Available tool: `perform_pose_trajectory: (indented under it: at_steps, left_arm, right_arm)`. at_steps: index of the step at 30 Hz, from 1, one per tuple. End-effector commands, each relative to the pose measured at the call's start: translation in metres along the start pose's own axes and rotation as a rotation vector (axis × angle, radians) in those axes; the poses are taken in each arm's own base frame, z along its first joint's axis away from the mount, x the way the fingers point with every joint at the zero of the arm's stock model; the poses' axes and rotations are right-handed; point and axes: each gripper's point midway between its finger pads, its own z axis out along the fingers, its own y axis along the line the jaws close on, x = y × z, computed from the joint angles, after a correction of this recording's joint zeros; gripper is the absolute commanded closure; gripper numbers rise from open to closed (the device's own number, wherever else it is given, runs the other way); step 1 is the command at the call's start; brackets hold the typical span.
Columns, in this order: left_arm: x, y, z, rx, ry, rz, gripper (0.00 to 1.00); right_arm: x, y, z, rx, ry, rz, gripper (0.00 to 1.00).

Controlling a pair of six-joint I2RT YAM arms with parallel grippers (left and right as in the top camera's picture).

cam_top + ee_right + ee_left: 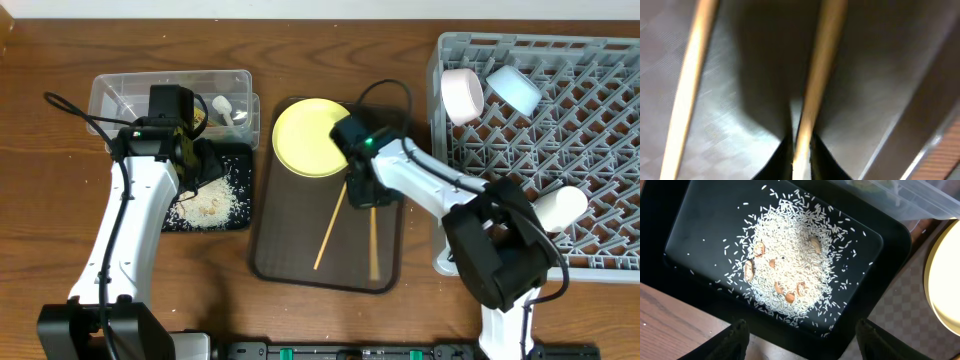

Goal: Sort waste into correct bins and load items into the dishwasher rack
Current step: 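Reach the right gripper to the tray and grasp one wooden chopstick, then carry the chopstick into the rack and release it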

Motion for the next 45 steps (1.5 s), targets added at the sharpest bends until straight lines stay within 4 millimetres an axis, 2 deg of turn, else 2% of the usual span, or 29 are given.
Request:
perform_pose_trajectory:
  at_steps: [1,9,13,17,20,23,27,31,34,38,41,45]
  left_arm:
    - [-0.001,0.005,-0.001,-0.018,-0.009,-0.006,0.28]
    - [-0.001,0.005,-0.001,-0.019,-0.009,-0.006,0.28]
    - [-0.001,0.005,-0.001,-0.018,-0.009,-0.006,0.28]
    - [-0.001,0.005,-0.001,-0.018,-0.009,-0.006,0.28]
    - [-0.001,0.005,-0.001,-0.018,-0.009,-0.006,0.28]
    - [-0.001,0.005,-0.001,-0.018,-0.009,-0.006,0.28]
    - [-0.001,0.005,-0.001,-0.018,-0.009,-0.006,0.29]
    - [-0.001,0.005,-0.001,-0.018,-0.009,-0.006,0.28]
    - [-0.002,0.005,-0.001,-0.018,-0.010,-0.007,0.28]
    - [-0.002,0.005,-0.001,-0.018,-0.010,-0.006,0.28]
    - [-0.002,0.005,-0.001,-0.018,-0.010,-0.007,0.28]
    - [-0.001,0.005,-0.001,-0.018,-0.009,-0.006,0.28]
  right_arm:
    - [-0.003,-0.012,0.007,0.011,0.014,0.047,0.94]
    - [-0.016,-0.019,0.006,-0.017,-0.010,0.085,0.99]
    - [-0.025,-0.016,-0.005,-0.056,-0.032,0.054,0.99]
    - [-0.039,-0.019,-0.035,-0.097,-0.104,0.010,0.99]
    - [-0.052,-0.027,-0.066,-0.121,-0.191,-0.009,0.99]
    - [-0.064,-0.050,-0.101,-0.120,-0.287,0.022,0.99]
    - [-0.072,-0.081,-0.134,-0.129,-0.370,0.068,0.99]
    - [-0.072,-0.117,-0.155,-0.109,-0.416,0.082,0.99]
    - [-0.070,-0.140,-0.156,-0.083,-0.409,0.085,0.99]
    - [-0.061,-0.165,-0.147,-0.051,-0.354,0.097,0.99]
    - [-0.057,-0.174,-0.139,-0.042,-0.325,0.100,0.99]
    - [-0.050,-0.174,-0.123,-0.034,-0.276,0.084,0.99]
